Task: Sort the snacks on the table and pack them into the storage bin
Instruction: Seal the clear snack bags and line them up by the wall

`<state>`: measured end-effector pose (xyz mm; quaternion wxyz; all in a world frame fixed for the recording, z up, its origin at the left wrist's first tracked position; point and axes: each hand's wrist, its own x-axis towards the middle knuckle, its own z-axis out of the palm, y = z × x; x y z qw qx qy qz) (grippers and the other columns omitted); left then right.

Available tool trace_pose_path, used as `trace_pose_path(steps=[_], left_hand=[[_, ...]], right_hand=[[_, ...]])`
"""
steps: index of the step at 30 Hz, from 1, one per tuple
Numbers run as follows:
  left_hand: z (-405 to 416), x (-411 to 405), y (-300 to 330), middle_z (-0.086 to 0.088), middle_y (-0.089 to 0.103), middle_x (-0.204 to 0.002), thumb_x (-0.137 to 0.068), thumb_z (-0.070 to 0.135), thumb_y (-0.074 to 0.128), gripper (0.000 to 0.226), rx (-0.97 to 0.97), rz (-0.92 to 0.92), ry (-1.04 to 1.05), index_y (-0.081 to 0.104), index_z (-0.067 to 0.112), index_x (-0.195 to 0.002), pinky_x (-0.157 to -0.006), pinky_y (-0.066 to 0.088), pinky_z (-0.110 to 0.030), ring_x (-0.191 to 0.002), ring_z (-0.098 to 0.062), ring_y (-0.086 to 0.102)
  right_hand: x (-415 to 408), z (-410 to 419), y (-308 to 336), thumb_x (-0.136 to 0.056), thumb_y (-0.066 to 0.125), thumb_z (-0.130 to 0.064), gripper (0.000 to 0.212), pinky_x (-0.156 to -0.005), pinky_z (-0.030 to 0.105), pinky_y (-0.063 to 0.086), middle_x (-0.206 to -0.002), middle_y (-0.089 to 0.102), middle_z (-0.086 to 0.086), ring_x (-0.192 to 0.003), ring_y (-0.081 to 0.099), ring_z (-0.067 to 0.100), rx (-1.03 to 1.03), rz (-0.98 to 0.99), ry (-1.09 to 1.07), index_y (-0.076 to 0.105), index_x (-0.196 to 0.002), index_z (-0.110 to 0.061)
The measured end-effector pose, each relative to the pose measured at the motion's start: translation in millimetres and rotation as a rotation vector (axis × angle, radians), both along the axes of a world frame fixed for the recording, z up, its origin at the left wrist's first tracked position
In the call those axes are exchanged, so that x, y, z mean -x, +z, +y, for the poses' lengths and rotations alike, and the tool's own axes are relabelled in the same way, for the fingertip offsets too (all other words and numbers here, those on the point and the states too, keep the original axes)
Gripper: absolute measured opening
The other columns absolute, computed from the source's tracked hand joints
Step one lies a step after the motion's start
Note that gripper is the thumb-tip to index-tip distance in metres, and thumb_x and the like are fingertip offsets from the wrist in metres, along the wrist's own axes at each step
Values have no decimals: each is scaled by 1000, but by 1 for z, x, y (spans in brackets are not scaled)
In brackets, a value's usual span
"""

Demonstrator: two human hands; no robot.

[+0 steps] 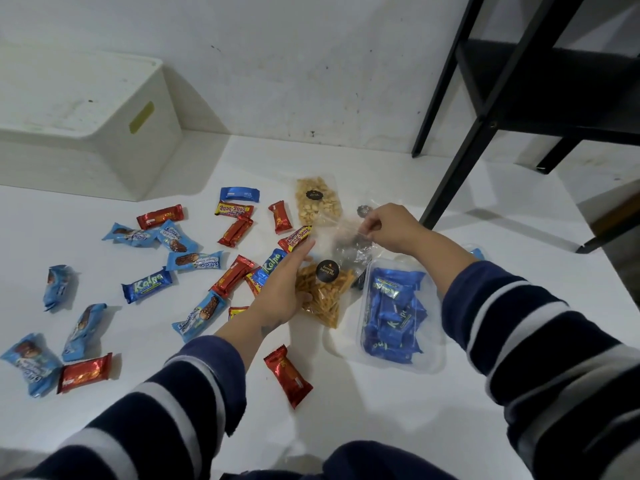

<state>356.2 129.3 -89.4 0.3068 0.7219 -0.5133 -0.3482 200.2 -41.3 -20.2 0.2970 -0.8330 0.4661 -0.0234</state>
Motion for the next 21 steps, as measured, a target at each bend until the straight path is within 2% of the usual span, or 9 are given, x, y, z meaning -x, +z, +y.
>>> trace_pose_path(steps=[3, 6, 9, 13, 16, 18, 21], left_hand=[[1, 0, 0, 3, 36, -147, -78, -12, 62, 95, -3, 10, 2, 20, 34, -150, -108, 35, -31, -135, -18, 36], [2, 1, 2, 2, 36, -147, -78, -13, 61, 95, 7, 22, -5, 21, 34, -149, -111, 35, -36, -135, -18, 36], [4, 0, 2, 1, 35, -148, -78, -12, 62, 93, 24, 7, -22, 21, 32, -150, -113, 32, -34, -137, -17, 34], [5, 0, 2, 2, 35, -150, -78, -10, 64, 93, 33, -17, -34, 21, 33, -149, -113, 33, -36, -138, -17, 33], [6, 1, 2, 4, 30, -153, -78, -10, 64, 94, 34, -21, -37, 20, 32, -149, -115, 30, -36, -139, -13, 30], [7, 1, 3, 5, 30, -152, -79, -11, 62, 93, 47, -15, -50, 19, 33, -149, -114, 30, -34, -136, -8, 30], [9, 1, 4, 6, 31, -151, -80, -11, 60, 92, 47, -38, -60, 19, 33, -149, -112, 29, -29, -137, -9, 31]], right_hand=[[-1, 2, 4, -84, 63, -4, 18, -75, 19, 43, -90, 64, -2, -87, 58, 11, -19, -42, 13, 74, -96, -10], [-7, 6, 5, -82, 66, -7, 16, -63, 12, 42, -89, 68, 0, -79, 58, 9, -37, -57, 20, 74, -96, -9], [-10, 7, 3, -85, 65, -5, 14, -65, 15, 44, -90, 70, 4, -76, 60, 9, -32, -69, -14, 75, -94, -7], [-8, 8, 2, -83, 67, -6, 11, -62, 11, 43, -86, 68, 1, -79, 60, 10, -25, -68, -36, 75, -91, -9], [-10, 11, 4, -83, 64, -8, 13, -68, 18, 51, -86, 67, -2, -74, 60, 9, -77, -96, -37, 74, -91, -9], [-16, 15, 4, -83, 65, -11, 11, -64, 15, 48, -86, 65, -5, -72, 59, 7, -80, -128, -35, 73, -91, -9], [-22, 16, 3, -84, 68, -13, 11, -60, 10, 41, -86, 65, -3, -80, 59, 10, -35, -125, -44, 74, -91, -9]])
